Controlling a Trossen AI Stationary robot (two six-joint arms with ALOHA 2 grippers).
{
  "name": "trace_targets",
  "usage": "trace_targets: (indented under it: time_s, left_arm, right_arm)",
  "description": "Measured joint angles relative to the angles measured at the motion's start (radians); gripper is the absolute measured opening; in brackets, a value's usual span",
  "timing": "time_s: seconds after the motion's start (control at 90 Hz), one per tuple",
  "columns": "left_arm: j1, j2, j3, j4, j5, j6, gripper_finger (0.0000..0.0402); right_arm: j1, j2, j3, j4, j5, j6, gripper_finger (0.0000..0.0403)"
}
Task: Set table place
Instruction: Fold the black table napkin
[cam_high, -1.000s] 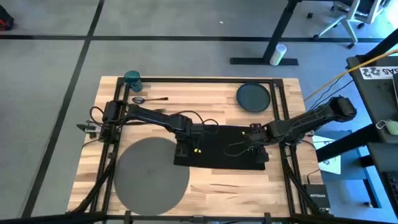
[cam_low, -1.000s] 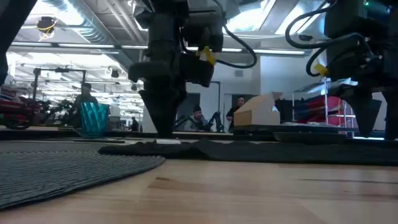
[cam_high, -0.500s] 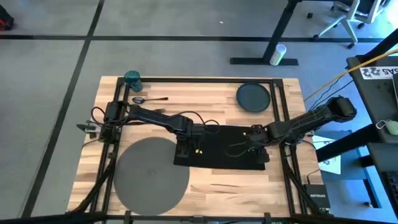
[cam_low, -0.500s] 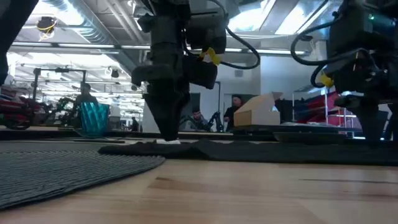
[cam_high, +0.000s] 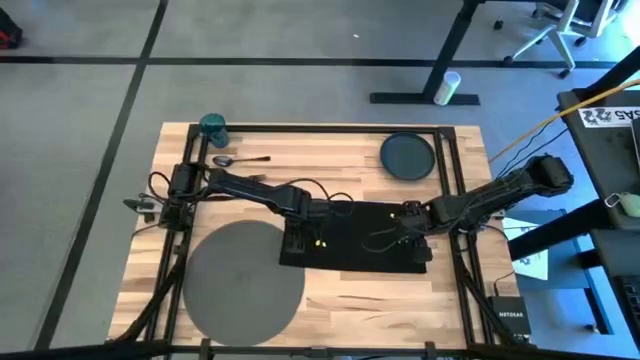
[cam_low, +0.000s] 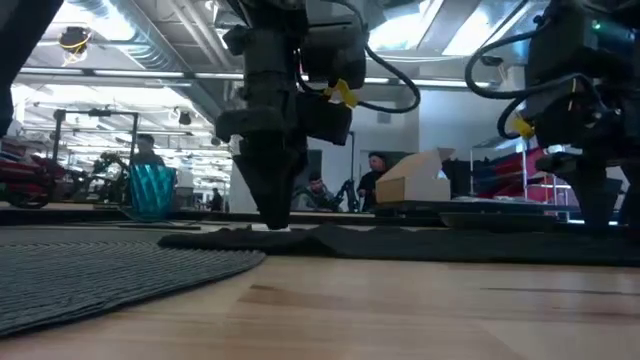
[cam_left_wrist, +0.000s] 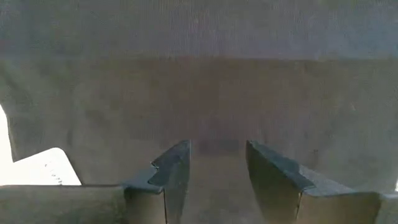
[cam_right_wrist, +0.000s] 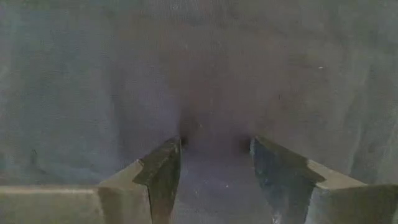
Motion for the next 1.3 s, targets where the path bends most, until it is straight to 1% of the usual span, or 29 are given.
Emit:
trace_targets:
  time_s: [0.311,0.533,0.678,0.811,0.944,1.0,1.078,1.178,1.256,1.3]
  left_arm:
    - [0.0,0.036,0.005,0.003,0.001,0.011,0.0141]
    - [0.0,0.043,0.003,0.006,0.001,0.001,0.0141]
    - [0.0,0.068,-0.001,0.008,0.001,0.0,0.014]
    - [-0.001,0.077,-0.04,0.043,0.004,-0.001,0.013]
    - [-0.001,0.076,-0.061,0.069,0.011,-0.016,0.011]
    - [-0.001,0.076,-0.062,0.076,0.011,-0.019,0.0099]
    - [-0.001,0.073,-0.063,0.088,0.015,-0.019,0.008]
    - [-0.001,0.073,-0.064,0.105,0.02,-0.01,0.0047]
    - [-0.001,0.073,-0.064,0.109,0.022,-0.01,0.0017]
    - [-0.001,0.073,-0.064,0.11,0.022,-0.013,0.0007]
  right_arm:
    - [0.0,-0.003,-0.052,0.042,-0.009,0.048,0.0182]
    - [0.0,-0.002,-0.054,0.056,-0.006,0.05,0.0182]
    - [0.0,-0.002,-0.055,0.057,0.001,0.05,0.0182]
    - [0.0,-0.002,-0.056,0.057,0.001,0.05,0.0182]
    - [0.0,-0.001,-0.056,0.057,0.007,0.053,0.0178]
    - [0.0,-0.001,-0.056,0.058,0.012,0.051,0.0168]
    - [0.0,-0.001,-0.065,0.071,0.018,0.051,0.0144]
    - [0.0,-0.004,-0.098,0.13,0.009,0.053,0.0099]
    - [0.0,-0.006,-0.113,0.164,-0.005,0.058,0.0056]
    - [0.0,-0.006,-0.113,0.166,-0.009,0.058,0.0031]
